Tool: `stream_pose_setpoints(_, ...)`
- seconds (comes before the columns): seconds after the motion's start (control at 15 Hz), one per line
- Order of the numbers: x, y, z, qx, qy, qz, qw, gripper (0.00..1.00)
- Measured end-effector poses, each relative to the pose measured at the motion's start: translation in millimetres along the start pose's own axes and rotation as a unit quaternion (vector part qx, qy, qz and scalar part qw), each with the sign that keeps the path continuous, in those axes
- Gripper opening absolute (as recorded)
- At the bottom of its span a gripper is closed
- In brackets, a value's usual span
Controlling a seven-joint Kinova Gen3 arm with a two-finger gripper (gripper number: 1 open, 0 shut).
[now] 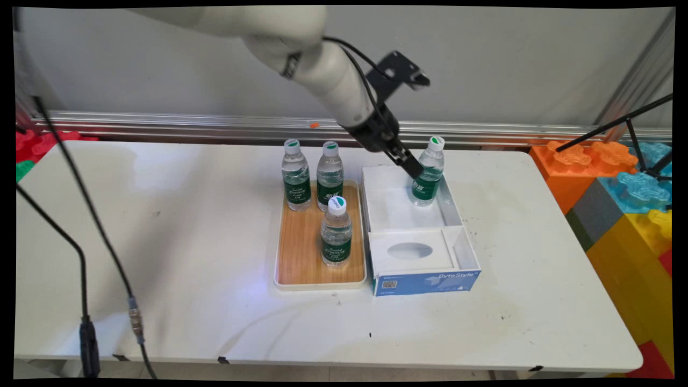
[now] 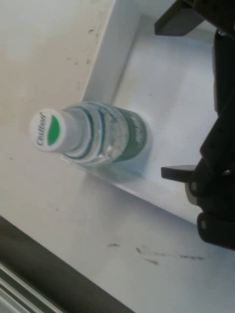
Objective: Pick up the green bottle from the white box
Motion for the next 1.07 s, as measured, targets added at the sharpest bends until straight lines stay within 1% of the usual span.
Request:
stream_pose_setpoints(0.4,1.7,3.4,48.6,0.0,0.017,0.012,0.9998,1.0)
stream_pose_setpoints(1.07,2.9,2.1,102.3,0.014,0.041,0.027,0.9987,1.0)
